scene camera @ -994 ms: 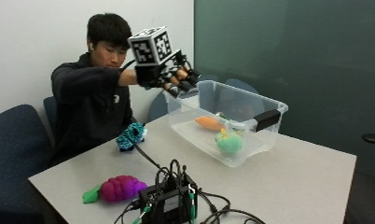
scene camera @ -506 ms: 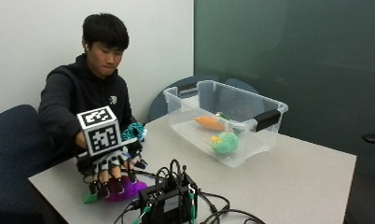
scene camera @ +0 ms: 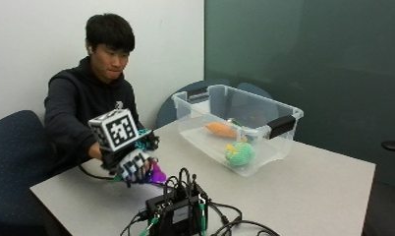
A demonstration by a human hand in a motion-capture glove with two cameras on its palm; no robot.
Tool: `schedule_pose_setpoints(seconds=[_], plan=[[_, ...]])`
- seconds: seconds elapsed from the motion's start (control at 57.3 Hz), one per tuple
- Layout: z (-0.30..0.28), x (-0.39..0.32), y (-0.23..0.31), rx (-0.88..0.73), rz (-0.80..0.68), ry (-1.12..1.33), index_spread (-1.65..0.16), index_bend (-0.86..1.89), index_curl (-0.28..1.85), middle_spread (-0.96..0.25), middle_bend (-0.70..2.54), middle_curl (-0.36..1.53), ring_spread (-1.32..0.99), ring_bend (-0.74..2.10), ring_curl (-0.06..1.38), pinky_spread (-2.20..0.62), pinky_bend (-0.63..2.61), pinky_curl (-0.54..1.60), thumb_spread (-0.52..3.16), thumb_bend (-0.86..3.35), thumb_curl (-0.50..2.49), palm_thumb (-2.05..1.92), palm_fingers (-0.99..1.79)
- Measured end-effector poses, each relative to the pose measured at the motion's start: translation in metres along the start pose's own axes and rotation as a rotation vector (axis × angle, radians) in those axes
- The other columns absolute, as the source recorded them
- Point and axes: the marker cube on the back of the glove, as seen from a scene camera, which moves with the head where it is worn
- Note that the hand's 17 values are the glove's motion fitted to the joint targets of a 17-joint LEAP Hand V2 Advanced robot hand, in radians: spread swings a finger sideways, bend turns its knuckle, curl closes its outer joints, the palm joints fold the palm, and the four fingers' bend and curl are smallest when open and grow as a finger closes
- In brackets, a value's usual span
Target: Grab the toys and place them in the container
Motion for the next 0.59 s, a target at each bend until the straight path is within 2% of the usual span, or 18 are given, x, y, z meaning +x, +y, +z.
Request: schedule_pose_setpoints(seconds=[0.122, 0.279, 0.366, 0.453, 0.541, 0.593], plan=[[-0.069, -0.069, -0.006, 0.083, -0.084, -0.051, -0.16, 0.19, 0.08, -0.15, 0.95, 0.73, -0.25, 1.47, 0.61, -0.36, 1.25, 0.51, 1.36, 0.20, 0.50, 0.55, 1.17], [-0.158, -0.164, -0.015, 0.199, -0.225, -0.057, -0.14, 0.22, 0.11, -0.15, 1.00, 0.75, -0.24, 1.51, 0.60, -0.38, 1.25, 0.55, 1.25, 0.17, 0.56, 0.60, 1.16], [-0.196, -0.198, -0.042, 0.267, -0.311, -0.027, -0.14, 0.25, 0.12, -0.15, 1.02, 0.76, -0.23, 1.53, 0.60, -0.39, 1.26, 0.57, 1.18, 0.15, 0.59, 0.62, 1.15], [-0.218, -0.260, -0.033, 0.271, -0.427, -0.097, -0.13, 0.28, 0.14, -0.15, 1.03, 0.76, -0.23, 1.54, 0.59, -0.40, 1.26, 0.60, 1.13, 0.13, 0.63, 0.63, 1.14], [-0.216, -0.314, -0.029, 0.229, -0.576, -0.182, -0.13, 0.30, 0.16, -0.16, 1.04, 0.77, -0.22, 1.55, 0.59, -0.41, 1.26, 0.62, 1.08, 0.11, 0.65, 0.64, 1.13], [-0.207, -0.337, -0.035, 0.204, -0.477, -0.194, -0.13, 0.31, 0.17, -0.16, 1.04, 0.77, -0.22, 1.56, 0.58, -0.41, 1.26, 0.63, 1.06, 0.10, 0.67, 0.63, 1.12]])
